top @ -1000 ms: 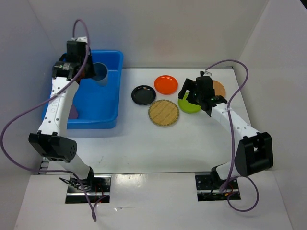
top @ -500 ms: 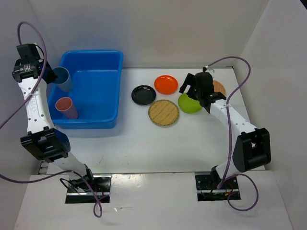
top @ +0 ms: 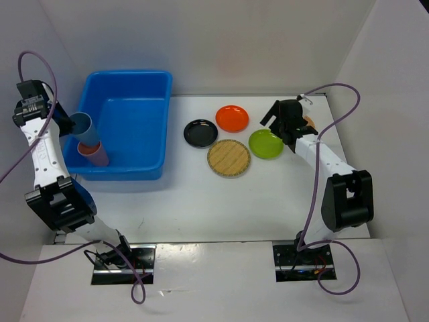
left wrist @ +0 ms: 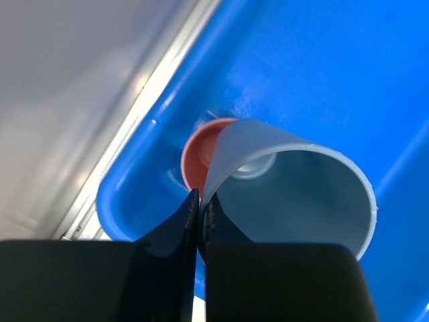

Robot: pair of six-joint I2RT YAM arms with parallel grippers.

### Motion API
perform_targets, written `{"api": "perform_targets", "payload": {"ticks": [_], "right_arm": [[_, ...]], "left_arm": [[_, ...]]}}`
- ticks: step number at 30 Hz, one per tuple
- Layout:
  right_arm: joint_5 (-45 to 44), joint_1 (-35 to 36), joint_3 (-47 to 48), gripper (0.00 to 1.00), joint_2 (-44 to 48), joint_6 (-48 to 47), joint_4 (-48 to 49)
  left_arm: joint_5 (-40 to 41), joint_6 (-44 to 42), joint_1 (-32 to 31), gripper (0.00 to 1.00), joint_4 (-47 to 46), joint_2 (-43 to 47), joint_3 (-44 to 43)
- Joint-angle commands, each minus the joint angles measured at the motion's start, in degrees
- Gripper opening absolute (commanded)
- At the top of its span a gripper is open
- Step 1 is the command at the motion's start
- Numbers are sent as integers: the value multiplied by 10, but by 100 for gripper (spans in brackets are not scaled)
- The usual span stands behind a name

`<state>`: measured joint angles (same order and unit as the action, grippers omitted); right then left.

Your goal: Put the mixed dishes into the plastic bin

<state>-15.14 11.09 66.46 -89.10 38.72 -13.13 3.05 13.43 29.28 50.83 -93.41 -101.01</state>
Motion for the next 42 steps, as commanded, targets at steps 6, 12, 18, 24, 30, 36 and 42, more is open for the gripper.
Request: {"api": "perform_targets", "payload": {"ticks": [6,12,18,24,30,36,42], "right_arm": [[-39,-11,30,99,3,9,8],[-42,-17,30,99,-4,9,8],[18,-27,14,99,-15,-7,27],[255,-27,-17,99,-4,-29,63],[276,-34,-70,99,30,-22,52],[281,-34,-126,99,77,-11,49],[293,-34,-186,99,105,-6,61]], "left_arm": [[-18,-4,6,0,-43,12,32],[-12,-4,6,0,-49,12,44],[-12,-4,6,2,-29,17,49],[-6,1,6,4,-10,29,62],[-9,1,6,6,-11,29,117],[10,6,6,7,-44,29,165],[15,6,6,13,-77,29,171]]}}
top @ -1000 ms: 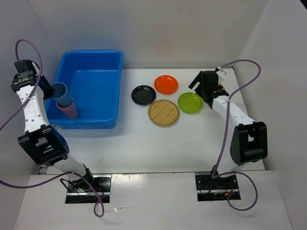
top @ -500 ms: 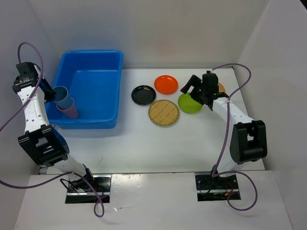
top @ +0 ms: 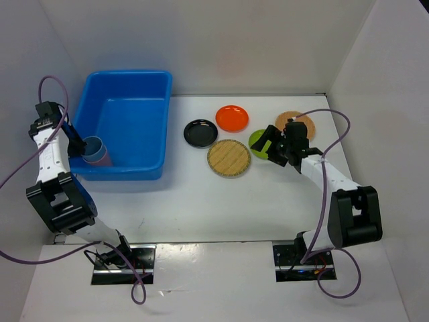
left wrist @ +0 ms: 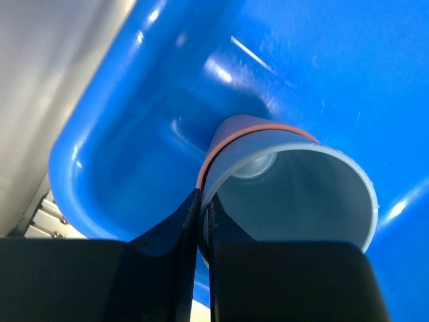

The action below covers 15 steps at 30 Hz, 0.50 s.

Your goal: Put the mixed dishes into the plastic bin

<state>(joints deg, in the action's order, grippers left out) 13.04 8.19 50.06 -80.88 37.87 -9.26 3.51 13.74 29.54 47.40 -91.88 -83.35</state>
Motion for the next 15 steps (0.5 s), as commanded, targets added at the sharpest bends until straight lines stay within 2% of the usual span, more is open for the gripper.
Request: {"api": "perform_targets", "payload": {"ticks": [1,2,3,6,7,10,12,15], "right_arm": [[6,-5,-30,99,23,3,30],[14,-5,-37,99,23,3,35],[26,-5,-50,99,23,-2,48],[82,-5,-77,97,-4,-2,84],[90,-5,-84,97,-11,-2,114],[96,-5,-91,96,-41,-2,150],[96,-5,-91,96,-58,-11,156],[146,-5,-86,95,-98,-17,188]], "left_arm": [[16,3,3,15,-49,13,-6],[16,3,3,19,-49,13,-6],[16,3,3,34,-49,13,-6],[-10,-3,3,62,-55,13,-24],[-10,-3,3,75,-55,13,-43],[-16,-3,3,92,-40,20,-89],[-16,-9,3,99,-28,38,-109],[-88,-26,3,99,-13,56,-160]]}}
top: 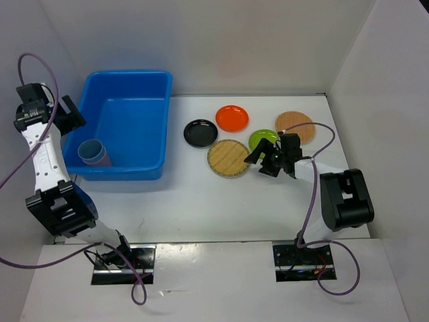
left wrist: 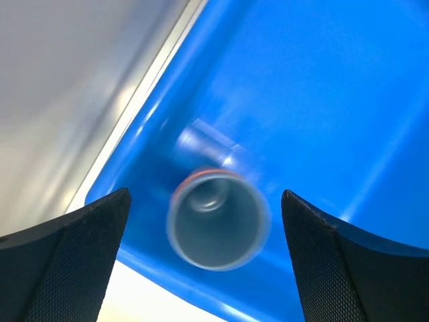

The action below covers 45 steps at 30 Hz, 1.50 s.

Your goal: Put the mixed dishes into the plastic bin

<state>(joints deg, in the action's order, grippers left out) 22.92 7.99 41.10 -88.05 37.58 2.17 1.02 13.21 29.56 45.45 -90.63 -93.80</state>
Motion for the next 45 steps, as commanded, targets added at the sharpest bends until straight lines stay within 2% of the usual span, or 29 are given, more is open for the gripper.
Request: {"api": "perform_targets", "payload": {"ticks": [1,2,4,5,9,11,14,16,17,18,23,24,27,30,33,35,41,45], "right_arm": [[54,-3,9,95,-38,-14,74],[59,-3,14,92,-61,-14,87],[72,-3,23,92,-78,-14,104],[72,-3,23,86,-95,-8,104],[93,-3,44,84,-135,-8,118],[107,-3,50,76,-163,6,134],[120,-3,56,74,-186,19,157],[120,-3,56,68,-194,25,157],[114,-3,56,63,-194,25,157],[108,-3,56,55,-194,25,157],[92,-3,68,33,-207,18,132],[92,-3,68,20,-213,18,125],[85,-3,78,0,-224,18,113],[79,-3,79,0,-216,7,93],[67,-3,85,0,-173,-13,50],[54,3,92,0,-122,-23,25],[59,9,121,0,55,-57,-40],[43,47,151,0,147,-90,-62]], "left_arm": [[-90,-26,-3,99,14,49,-68],[-150,-26,-3,99,14,49,-81],[-212,-31,-14,99,19,61,-98],[-255,-31,-20,99,19,67,-104],[-294,-31,-49,99,3,78,-98],[-317,-23,-65,99,-5,84,-81],[-323,-18,-87,99,-21,84,-64],[-318,-18,-95,99,-21,84,-64],[-318,-18,-100,99,-21,84,-64],[-318,-18,-100,99,-21,84,-64],[-318,-18,-115,99,-27,78,-64],[-323,-18,-122,99,-27,78,-64],[-323,-18,-127,99,-33,78,-64],[-344,-13,-132,99,-43,84,-50],[-429,-7,-151,99,-72,89,-21],[-505,-14,-165,99,-77,89,6],[-663,-85,-239,99,-88,81,39],[-683,-75,-296,99,-135,49,51]]}}
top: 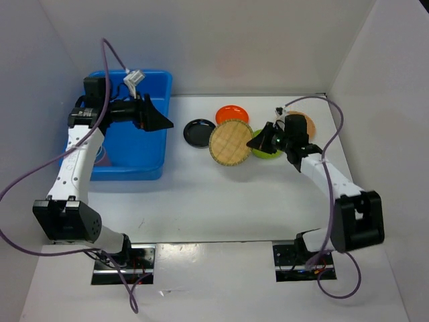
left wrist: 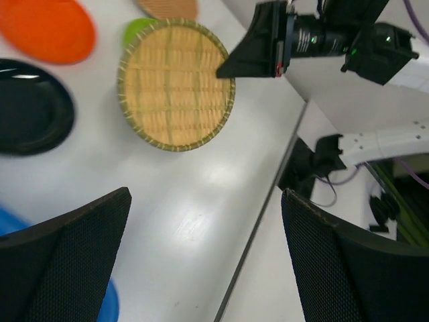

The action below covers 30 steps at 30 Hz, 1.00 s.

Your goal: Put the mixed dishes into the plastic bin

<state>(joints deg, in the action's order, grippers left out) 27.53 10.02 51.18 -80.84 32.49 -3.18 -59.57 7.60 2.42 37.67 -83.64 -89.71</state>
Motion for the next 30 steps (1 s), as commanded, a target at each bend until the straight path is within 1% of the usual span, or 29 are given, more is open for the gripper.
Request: {"api": "perform_targets", "payload": {"ticks": [1,3,5,7,8,11,16,18,22,26,27,29,30], "right_arm": [[-4,40,63,0,86,-39,-19],[10,47,74,0,108,-39,-25],[16,47,79,0,123,-39,-25],[16,47,79,0,144,-34,-25],[23,52,79,0,150,-34,-25],[30,58,79,0,170,-34,-20],[30,90,95,0,176,-39,-26],[24,108,100,0,176,-39,-26],[23,113,100,0,162,-39,-17],[12,113,95,0,156,-34,-1],[12,113,95,0,156,-34,-1],[12,113,101,0,149,-39,-1],[12,113,101,0,144,-39,-1]], "left_arm": [[-84,-14,-44,99,-66,-28,10],[-106,-14,-60,99,-90,-51,10],[-111,-14,-74,99,-109,-72,5],[-106,-14,-74,99,-110,-90,-2],[-113,-21,-74,99,-110,-109,-16],[-139,-28,-80,99,-116,-142,-22],[-144,-33,-96,99,-131,-170,-44],[-161,-33,-102,99,-131,-179,-51],[-167,-43,-121,99,-131,-190,-57],[-182,-49,-131,90,-131,-197,-57],[-182,-57,-137,85,-117,-203,-57],[-182,-57,-137,85,-109,-203,-52],[-182,-64,-143,83,-103,-203,-52]]}}
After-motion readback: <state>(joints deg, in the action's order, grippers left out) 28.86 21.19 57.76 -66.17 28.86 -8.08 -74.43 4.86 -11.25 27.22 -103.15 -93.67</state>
